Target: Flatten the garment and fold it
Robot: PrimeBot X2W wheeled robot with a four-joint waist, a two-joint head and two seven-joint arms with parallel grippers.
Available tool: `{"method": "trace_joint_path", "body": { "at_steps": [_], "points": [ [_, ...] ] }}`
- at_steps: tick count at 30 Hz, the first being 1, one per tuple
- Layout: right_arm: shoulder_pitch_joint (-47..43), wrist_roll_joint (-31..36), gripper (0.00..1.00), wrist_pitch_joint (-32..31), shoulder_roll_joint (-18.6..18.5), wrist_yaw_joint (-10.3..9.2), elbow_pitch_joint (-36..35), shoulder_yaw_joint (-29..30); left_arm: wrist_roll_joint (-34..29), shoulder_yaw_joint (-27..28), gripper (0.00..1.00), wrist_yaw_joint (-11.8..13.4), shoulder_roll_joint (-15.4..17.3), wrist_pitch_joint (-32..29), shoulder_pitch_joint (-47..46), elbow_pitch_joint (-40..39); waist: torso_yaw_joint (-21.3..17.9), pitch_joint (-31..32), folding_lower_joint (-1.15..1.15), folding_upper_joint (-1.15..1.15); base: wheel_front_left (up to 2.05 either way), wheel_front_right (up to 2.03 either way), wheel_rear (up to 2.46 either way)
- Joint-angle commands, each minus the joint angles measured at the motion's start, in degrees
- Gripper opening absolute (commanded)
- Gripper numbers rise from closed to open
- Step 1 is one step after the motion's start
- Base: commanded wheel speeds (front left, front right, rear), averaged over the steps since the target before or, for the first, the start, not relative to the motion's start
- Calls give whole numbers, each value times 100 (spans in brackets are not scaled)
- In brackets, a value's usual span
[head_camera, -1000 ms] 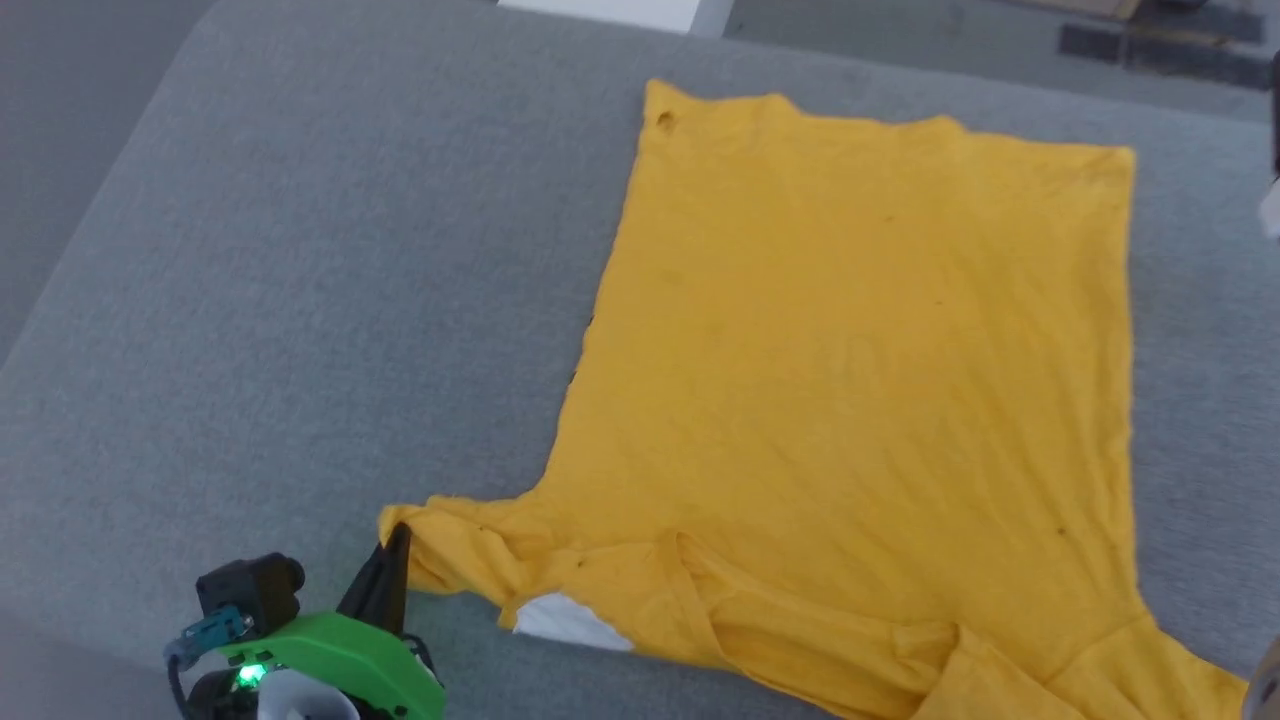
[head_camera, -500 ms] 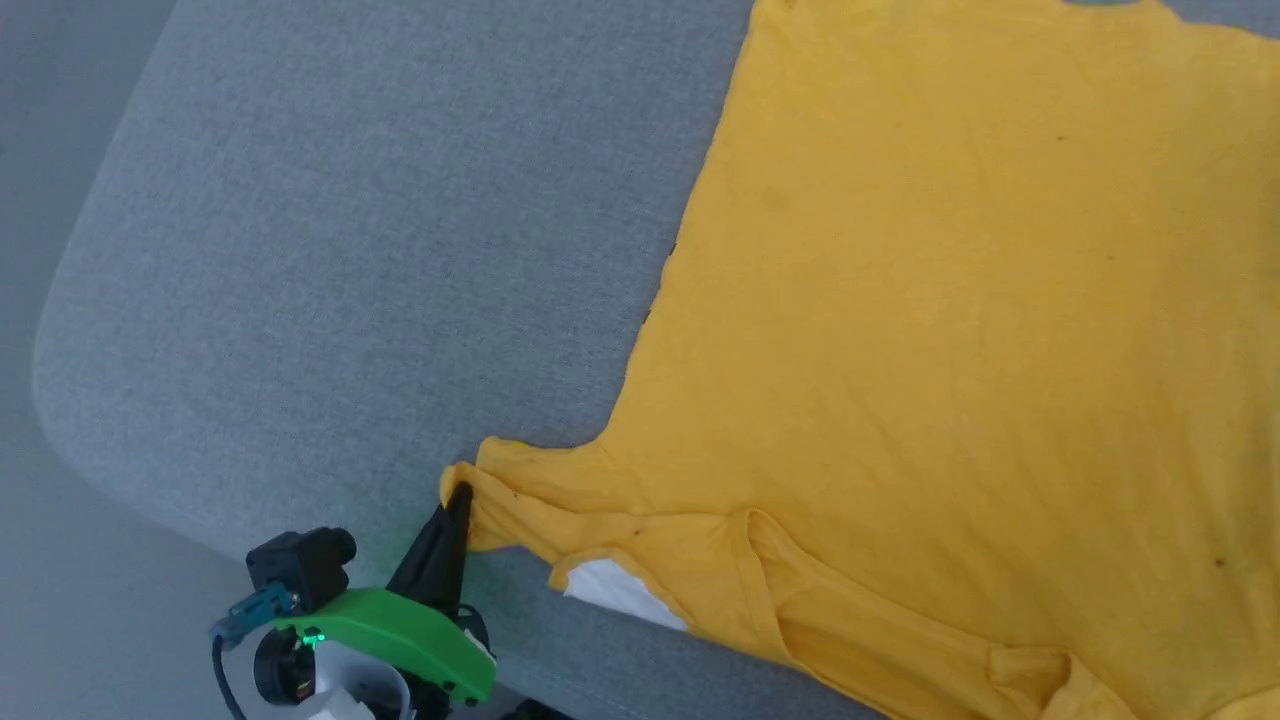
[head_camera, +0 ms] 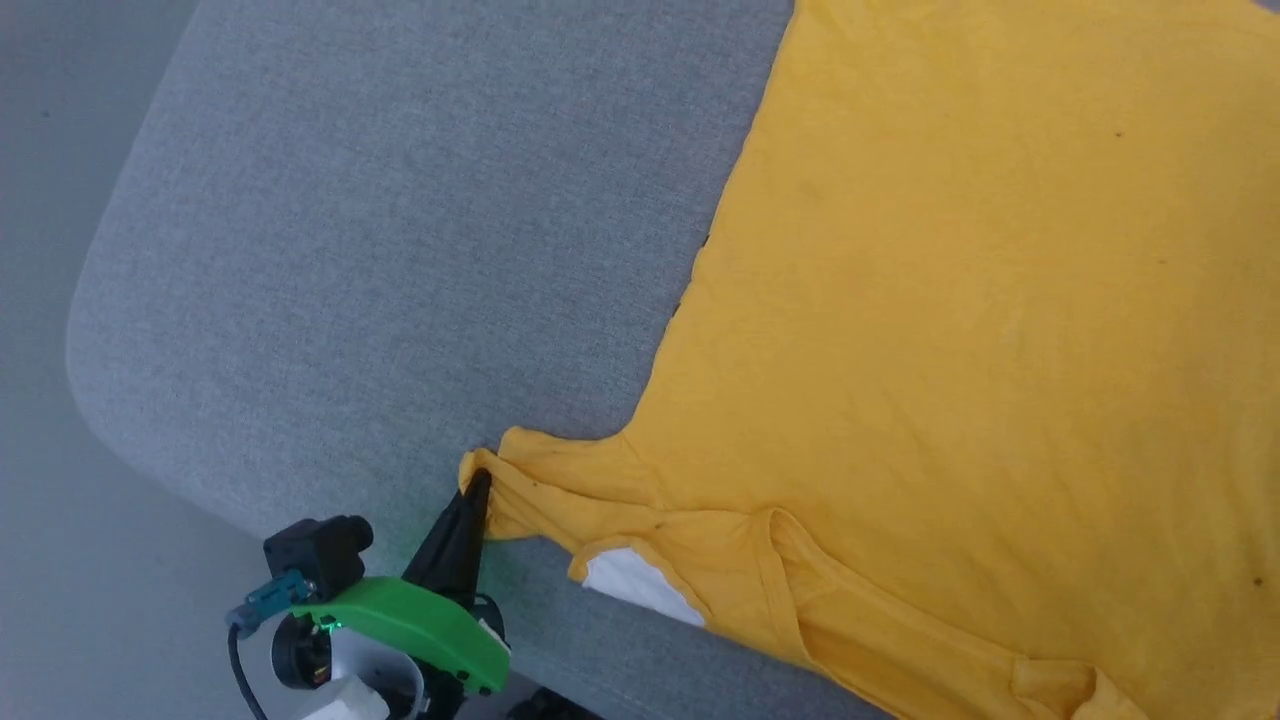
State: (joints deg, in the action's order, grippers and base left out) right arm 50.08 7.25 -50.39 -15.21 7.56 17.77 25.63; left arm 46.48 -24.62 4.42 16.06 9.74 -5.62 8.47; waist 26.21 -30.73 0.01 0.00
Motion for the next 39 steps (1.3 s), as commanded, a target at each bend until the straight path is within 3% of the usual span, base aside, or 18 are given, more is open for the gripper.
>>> {"method": "trace_joint_path", "body": {
  "at_steps": [1,6,8,11,14,18,23,29,33,34,35,36,37,39],
  "points": [
    [-249,-92,0,426,42,-8,-73,-30,43,23,0,95,64,-62,65,188,-129,234,-1,0,0,0,0],
    [-1186,-451,0,2868,241,-8,-211,-90,80,144,0,224,251,-72,329,84,-448,826,-1,0,0,0,0],
    [-1613,-550,0,3576,345,-8,-234,-119,90,192,0,301,356,-107,482,-5,-592,1072,-1,0,0,0,0],
    [-2216,-550,0,4243,493,-8,-337,20,114,263,0,424,510,-172,731,-170,-837,1434,-1,0,0,0,0],
    [-2855,-448,0,4477,673,-8,-547,299,141,314,0,544,659,-266,987,-382,-1078,1770,-1,0,0,0,0],
    [-3594,-427,0,4123,973,-8,-1007,812,165,373,0,684,827,-380,1248,-663,-1336,2039,-1,0,0,0,0],
    [-4357,-657,0,2961,1199,-8,-1621,1231,181,418,0,824,971,-498,1456,-973,-1593,2113,-1,0,0,0,0],
    [-5080,-1330,0,1111,1230,-8,-1744,1202,183,426,0,912,1040,-566,1552,-1164,-1790,2095,-1,0,0,0,0],
    [-5300,-1656,0,480,1232,-8,-1656,1126,172,401,0,919,1055,-602,1522,-1207,-1819,2110,-1,0,0,0,0],
    [-5323,-1731,5,437,1232,-8,-1662,1109,172,394,0,919,1054,-609,1514,-1216,-1821,2120,-1,0,0,0,0],
    [-5339,-1783,34,445,1232,-8,-1691,1076,171,388,0,920,1053,-613,1509,-1222,-1820,2131,-1,0,0,0,0],
    [-5338,-1823,78,504,1232,-8,-1741,1030,168,381,0,921,1054,-617,1507,-1226,-1816,2139,-1,0,0,0,0],
    [-5314,-1851,100,670,1232,-8,-1835,988,164,369,0,920,1053,-623,1503,-1228,-1805,2153,-1,0,0,0,0],
    [-5239,-1861,100,1084,1232,-8,-2009,906,160,348,0,919,1051,-635,1495,-1229,-1780,2174,-1,0,0,0,0]
  ]
}}
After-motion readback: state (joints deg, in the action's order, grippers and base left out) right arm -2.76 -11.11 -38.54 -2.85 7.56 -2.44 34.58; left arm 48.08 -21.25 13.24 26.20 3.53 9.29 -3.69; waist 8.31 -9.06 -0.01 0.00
